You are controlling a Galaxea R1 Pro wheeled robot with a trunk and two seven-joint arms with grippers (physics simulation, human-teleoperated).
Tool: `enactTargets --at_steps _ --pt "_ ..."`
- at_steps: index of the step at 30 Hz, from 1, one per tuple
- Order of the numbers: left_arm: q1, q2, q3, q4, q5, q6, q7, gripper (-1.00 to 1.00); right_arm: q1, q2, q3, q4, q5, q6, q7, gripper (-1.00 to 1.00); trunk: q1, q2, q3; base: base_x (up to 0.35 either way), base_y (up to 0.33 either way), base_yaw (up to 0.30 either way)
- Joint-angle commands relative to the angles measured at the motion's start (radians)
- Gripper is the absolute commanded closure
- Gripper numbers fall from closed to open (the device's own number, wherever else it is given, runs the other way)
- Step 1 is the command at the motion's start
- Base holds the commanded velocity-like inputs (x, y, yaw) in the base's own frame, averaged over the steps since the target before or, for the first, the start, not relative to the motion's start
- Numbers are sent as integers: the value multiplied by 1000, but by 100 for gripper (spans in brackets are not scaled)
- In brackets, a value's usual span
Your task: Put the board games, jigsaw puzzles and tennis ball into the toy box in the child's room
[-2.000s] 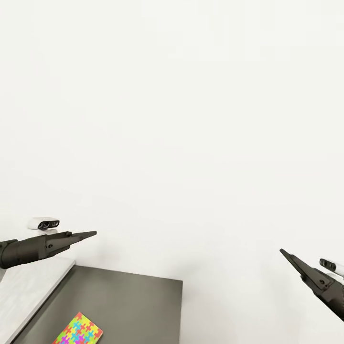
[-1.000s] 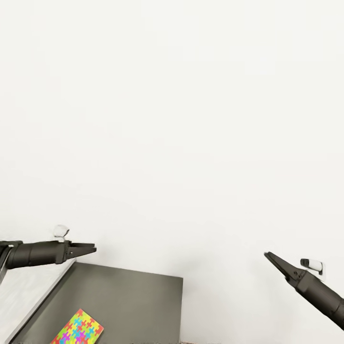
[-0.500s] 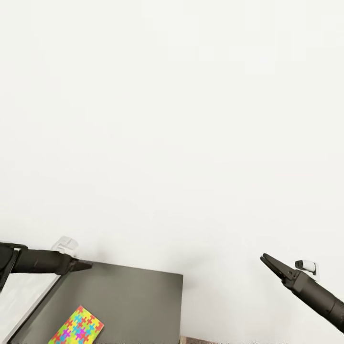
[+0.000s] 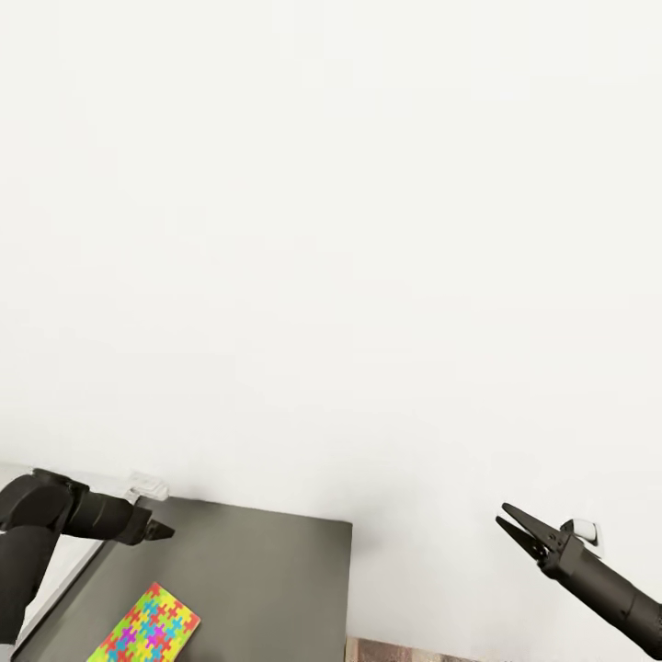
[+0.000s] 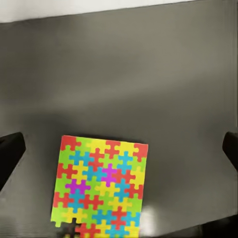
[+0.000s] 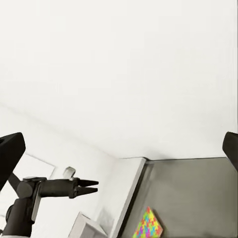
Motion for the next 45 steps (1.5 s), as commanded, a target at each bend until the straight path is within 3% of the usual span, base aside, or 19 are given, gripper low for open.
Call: enactTargets --at_steps 1,3,8,30,33,35,39,45 --pt "-1 -10 0 -1 -39 9 12 -100 -1 0 -1 20 2 3 2 -100 1 -3 -4 0 0 0" --pt "-1 -20 -1 -1 -67 8 40 -100 -1 0 -1 44 8 3 2 -100 1 -3 -7 0 0 0" --pt "-1 -27 -3 11 -91 4 81 -100 -2 -1 -3 69 20 3 2 -100 1 -3 -16 0 0 0" --pt "0 -24 -17 84 -95 -2 125 -100 -2 1 -1 76 22 1 1 -100 1 -3 -52 0 0 0" --pt "0 -21 -21 121 -92 -34 125 -100 -2 1 -1 76 23 0 1 -100 1 -3 -57 0 0 0" --pt "0 -21 -13 182 -89 -105 124 -100 -2 1 -1 76 23 0 1 -100 1 -3 -60 0 0 0" --pt "0 -20 0 259 -86 -181 121 -100 -2 1 -1 76 23 0 1 -100 1 -3 -66 0 0 0" --pt "0 -18 32 293 -84 -218 118 -100 -2 1 -1 76 23 -2 0 -100 1 -3 -76 0 0 0"
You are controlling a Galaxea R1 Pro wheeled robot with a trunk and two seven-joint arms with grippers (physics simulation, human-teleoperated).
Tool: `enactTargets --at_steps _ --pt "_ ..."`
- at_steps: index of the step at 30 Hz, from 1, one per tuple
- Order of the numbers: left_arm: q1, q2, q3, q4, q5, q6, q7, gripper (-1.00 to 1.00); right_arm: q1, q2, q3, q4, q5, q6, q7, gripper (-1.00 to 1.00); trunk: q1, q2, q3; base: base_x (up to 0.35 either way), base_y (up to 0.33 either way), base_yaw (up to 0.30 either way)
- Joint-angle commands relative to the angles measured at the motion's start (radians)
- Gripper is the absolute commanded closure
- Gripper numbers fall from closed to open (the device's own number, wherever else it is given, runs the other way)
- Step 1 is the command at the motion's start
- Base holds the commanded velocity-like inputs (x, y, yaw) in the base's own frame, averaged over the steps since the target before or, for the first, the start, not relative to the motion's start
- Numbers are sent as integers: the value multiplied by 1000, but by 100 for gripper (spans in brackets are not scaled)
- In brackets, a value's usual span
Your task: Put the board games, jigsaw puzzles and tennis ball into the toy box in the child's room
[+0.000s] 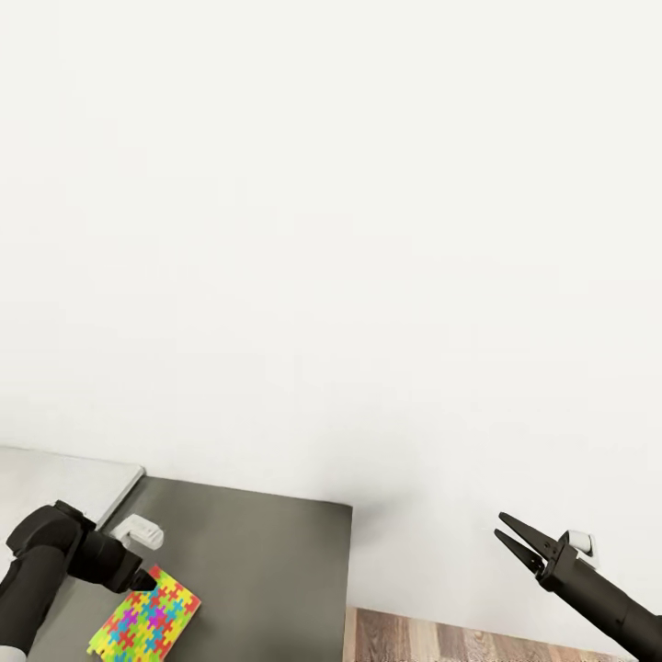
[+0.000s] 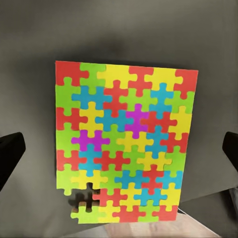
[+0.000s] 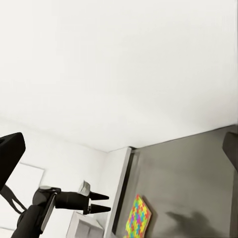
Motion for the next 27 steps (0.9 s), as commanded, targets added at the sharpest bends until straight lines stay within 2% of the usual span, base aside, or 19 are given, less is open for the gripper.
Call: enactTargets --at_steps 1,11,17,22,27 --pt "-1 0 7 0 -8 5 -10 -100 -1 0 -1 0 0 4 3 -100 1 -2 -4 0 0 0" --pt "-2 4 119 7 -10 -85 -13 -100 -1 0 1 0 0 3 3 -100 1 -2 -20 0 0 0" --pt "-3 32 200 41 -5 -147 -18 -100 -1 0 0 0 0 3 4 -100 1 -2 -30 0 0 0" --pt "-4 42 225 96 -3 -200 -41 -100 -1 0 -1 0 0 3 4 -100 1 -2 -38 0 0 0" --pt "-4 43 229 107 -2 -211 -62 -100 -1 0 -1 0 0 3 4 -100 1 -2 -47 0 0 0"
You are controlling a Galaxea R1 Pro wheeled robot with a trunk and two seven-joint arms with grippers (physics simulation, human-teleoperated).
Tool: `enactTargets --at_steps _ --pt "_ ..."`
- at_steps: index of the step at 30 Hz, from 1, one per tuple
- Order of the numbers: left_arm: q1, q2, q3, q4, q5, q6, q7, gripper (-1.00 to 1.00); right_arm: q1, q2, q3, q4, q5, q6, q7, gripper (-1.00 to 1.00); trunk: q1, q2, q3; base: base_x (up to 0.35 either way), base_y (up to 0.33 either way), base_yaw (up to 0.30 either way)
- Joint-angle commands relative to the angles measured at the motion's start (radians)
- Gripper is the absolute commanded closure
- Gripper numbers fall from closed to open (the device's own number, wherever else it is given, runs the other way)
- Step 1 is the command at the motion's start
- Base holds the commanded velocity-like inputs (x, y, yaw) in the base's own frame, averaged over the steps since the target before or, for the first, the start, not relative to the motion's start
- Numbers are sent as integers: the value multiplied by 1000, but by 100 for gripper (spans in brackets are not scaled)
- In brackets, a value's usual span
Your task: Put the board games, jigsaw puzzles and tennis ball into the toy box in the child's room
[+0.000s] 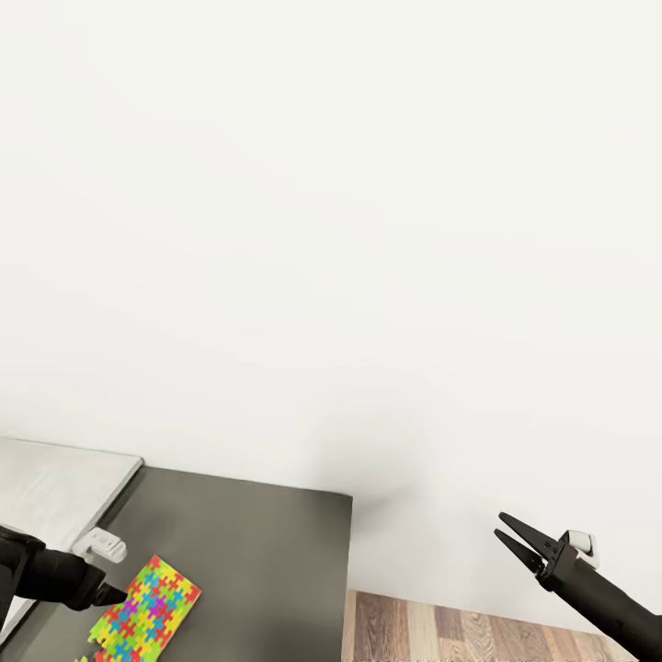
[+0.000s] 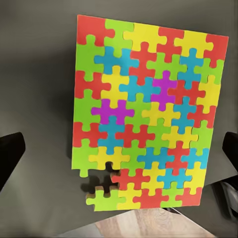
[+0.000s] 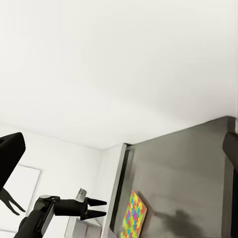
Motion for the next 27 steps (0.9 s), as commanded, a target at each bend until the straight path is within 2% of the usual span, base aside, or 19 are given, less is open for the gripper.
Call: enactTargets --at_steps 1,5,9,13,21,27 --pt "-1 0 2 0 -6 9 -10 -100 -1 0 -1 0 0 4 2 -100 1 -2 -4 0 0 0" --pt "-1 0 3 1 8 6 -13 -100 -1 0 -1 0 0 4 2 -100 1 -2 -10 0 0 0" --pt "-2 1 3 2 40 5 -15 -100 -1 0 -1 0 0 4 2 -100 1 -2 -17 0 0 0" --pt "-11 16 3 3 62 6 -17 -100 -1 1 0 0 0 4 2 -100 1 -2 -23 0 0 0" --pt "-79 39 3 47 77 6 -71 -100 -1 1 2 0 0 4 2 -100 1 -2 -34 0 0 0" --pt "-96 45 3 85 80 1 -83 -100 -1 1 2 0 0 4 2 -100 1 -2 -42 0 0 0"
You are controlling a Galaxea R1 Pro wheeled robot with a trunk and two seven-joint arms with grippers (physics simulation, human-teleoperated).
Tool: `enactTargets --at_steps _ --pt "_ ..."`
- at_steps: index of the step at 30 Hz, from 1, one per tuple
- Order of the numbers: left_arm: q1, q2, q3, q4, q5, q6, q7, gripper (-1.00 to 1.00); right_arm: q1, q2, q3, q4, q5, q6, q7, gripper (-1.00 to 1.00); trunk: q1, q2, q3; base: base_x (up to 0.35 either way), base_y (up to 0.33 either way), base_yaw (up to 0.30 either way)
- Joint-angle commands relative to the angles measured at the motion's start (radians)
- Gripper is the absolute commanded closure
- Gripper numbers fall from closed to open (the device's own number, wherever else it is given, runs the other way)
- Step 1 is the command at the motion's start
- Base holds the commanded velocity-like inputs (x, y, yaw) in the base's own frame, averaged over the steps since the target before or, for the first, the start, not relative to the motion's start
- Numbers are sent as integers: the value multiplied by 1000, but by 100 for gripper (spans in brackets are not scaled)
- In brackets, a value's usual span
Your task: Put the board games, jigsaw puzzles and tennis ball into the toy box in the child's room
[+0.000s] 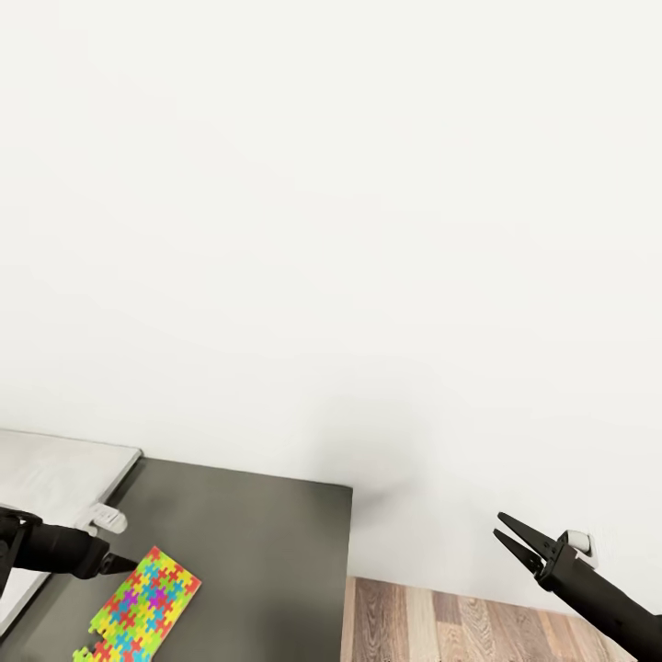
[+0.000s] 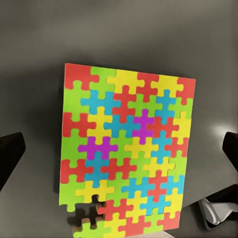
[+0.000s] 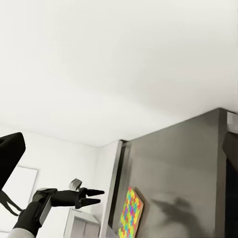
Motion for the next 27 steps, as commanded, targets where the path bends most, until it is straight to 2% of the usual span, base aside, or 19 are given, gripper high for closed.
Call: enactTargets --at_steps 1,27 --pt "-2 0 2 2 -7 8 -9 -100 -1 0 -1 0 0 4 2 -100 1 -2 -3 0 0 0" --pt "-6 1 2 16 -6 -26 -10 -100 -1 0 -2 0 0 4 4 -100 1 -2 -36 0 0 0"
